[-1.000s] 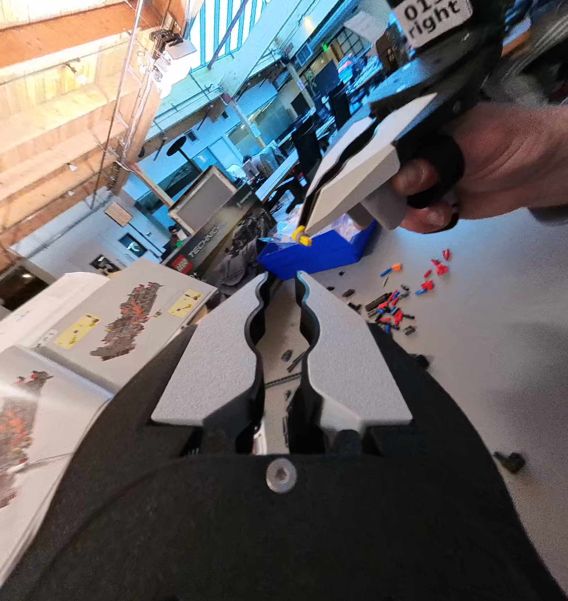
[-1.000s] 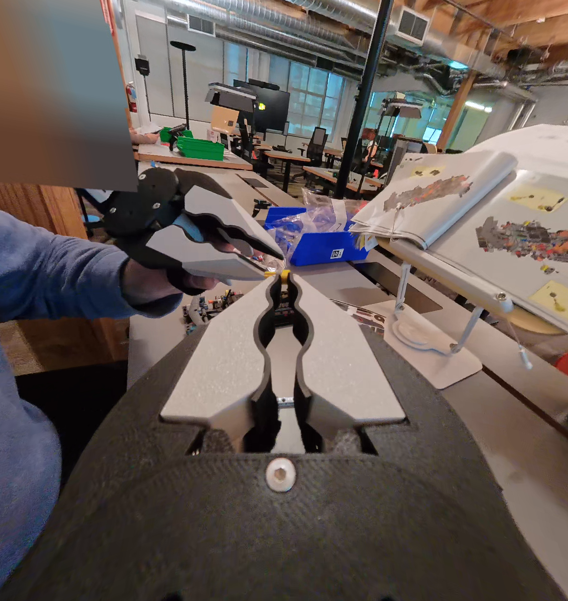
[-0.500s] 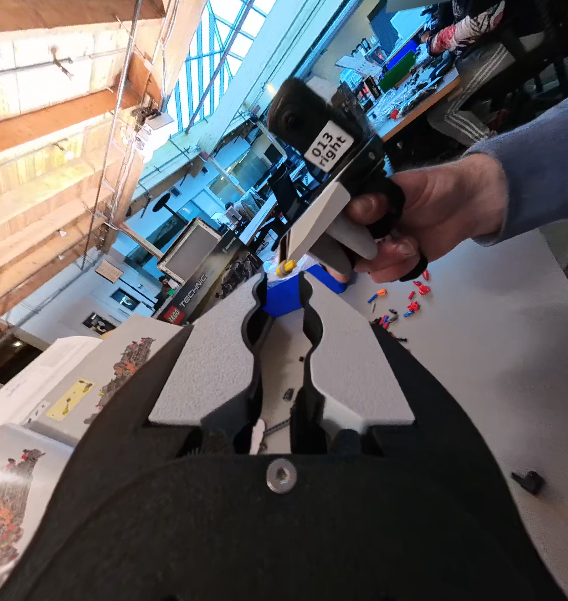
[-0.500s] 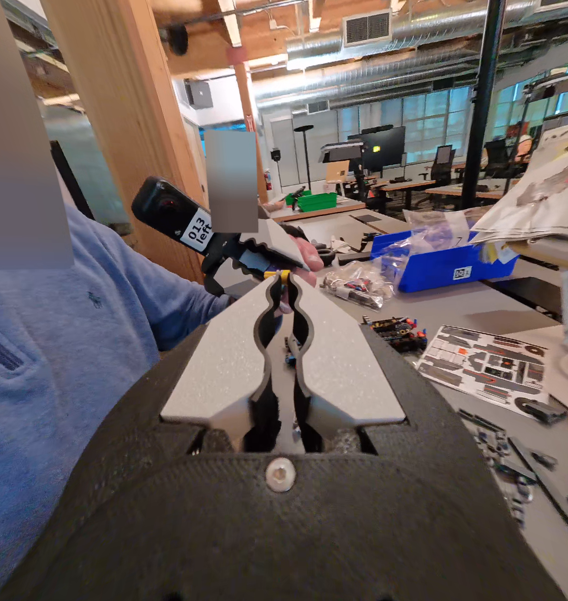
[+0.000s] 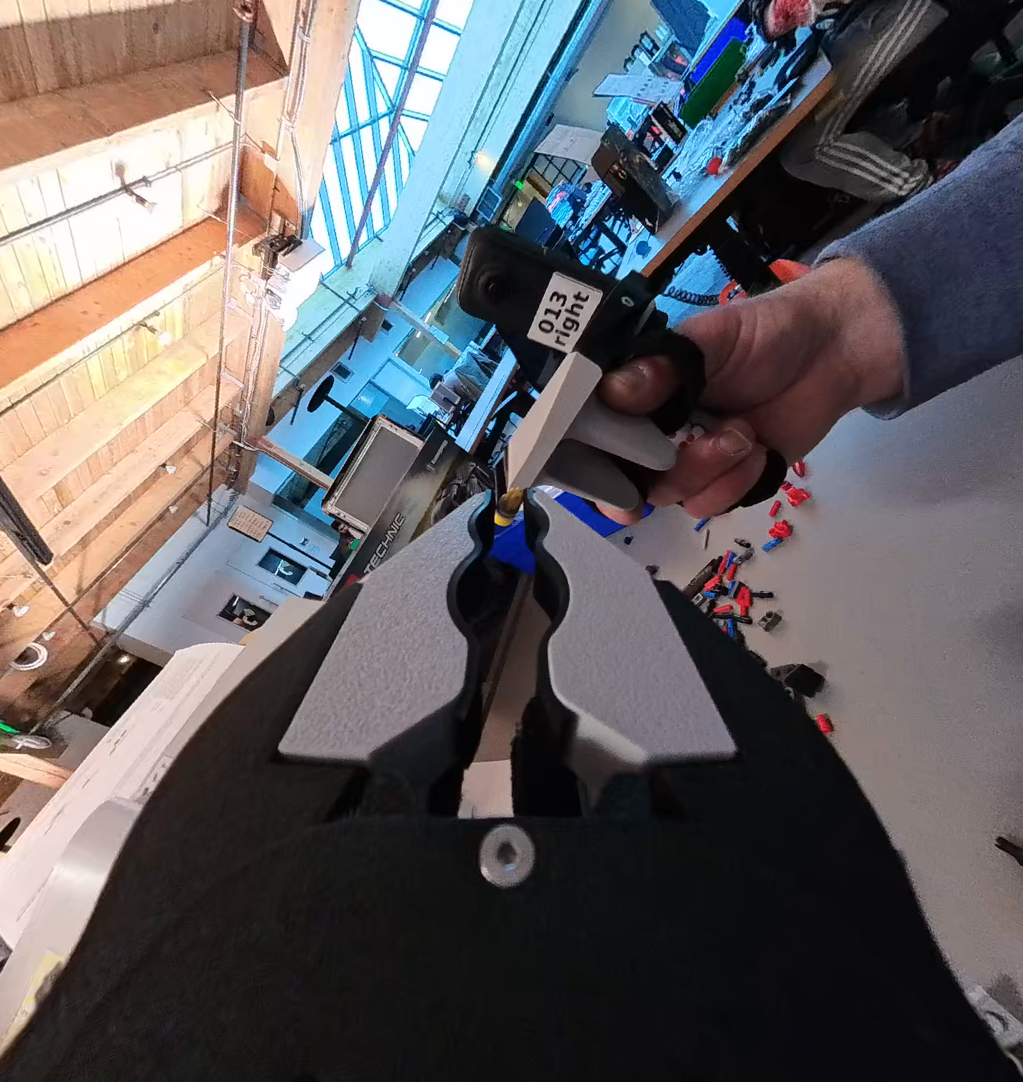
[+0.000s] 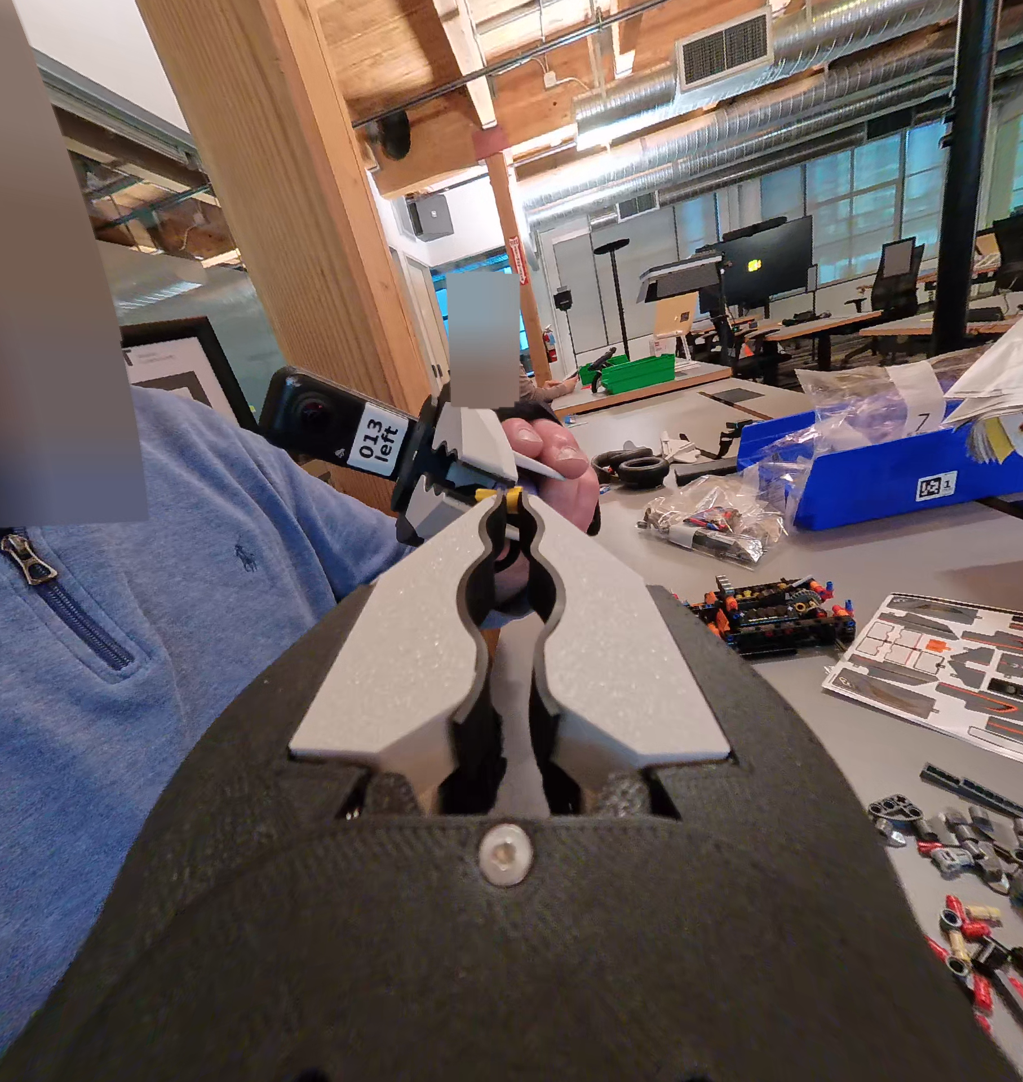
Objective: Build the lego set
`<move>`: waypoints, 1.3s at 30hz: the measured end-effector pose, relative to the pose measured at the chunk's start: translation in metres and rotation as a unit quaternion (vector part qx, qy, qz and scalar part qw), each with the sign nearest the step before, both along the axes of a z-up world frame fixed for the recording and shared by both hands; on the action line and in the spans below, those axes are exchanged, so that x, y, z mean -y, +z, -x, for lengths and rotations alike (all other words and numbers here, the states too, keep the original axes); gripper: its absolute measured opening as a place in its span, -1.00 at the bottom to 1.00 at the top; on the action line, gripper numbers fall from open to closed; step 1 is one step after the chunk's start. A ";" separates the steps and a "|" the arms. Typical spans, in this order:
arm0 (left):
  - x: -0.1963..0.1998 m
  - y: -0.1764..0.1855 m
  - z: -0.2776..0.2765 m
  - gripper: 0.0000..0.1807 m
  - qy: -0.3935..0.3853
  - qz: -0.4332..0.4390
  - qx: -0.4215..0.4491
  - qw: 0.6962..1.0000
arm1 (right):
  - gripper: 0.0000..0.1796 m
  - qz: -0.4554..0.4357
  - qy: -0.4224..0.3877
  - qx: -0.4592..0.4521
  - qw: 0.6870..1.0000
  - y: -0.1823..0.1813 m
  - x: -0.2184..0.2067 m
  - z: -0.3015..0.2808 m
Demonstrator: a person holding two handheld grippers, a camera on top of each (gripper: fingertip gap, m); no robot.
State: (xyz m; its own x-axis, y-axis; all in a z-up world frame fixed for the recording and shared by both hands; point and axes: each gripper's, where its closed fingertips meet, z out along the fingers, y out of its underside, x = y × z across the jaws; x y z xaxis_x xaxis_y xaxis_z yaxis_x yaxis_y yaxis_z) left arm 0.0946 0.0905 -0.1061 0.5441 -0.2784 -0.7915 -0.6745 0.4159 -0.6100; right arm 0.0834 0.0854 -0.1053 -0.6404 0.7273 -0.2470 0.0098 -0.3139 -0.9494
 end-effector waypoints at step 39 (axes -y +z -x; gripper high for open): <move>-0.015 0.019 0.016 -0.97 -0.123 0.197 0.322 0.918 | -0.74 -0.198 -0.239 0.010 0.951 0.010 -0.038 0.005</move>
State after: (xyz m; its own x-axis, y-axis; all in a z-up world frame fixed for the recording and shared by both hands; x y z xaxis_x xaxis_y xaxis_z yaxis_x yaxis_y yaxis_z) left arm 0.0789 0.1056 -0.0869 0.7454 -0.6517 -0.1400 -0.0370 0.1692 -0.9849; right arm 0.0787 0.1230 -0.0953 -0.2106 0.9726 0.0980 -0.0257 0.0947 -0.9952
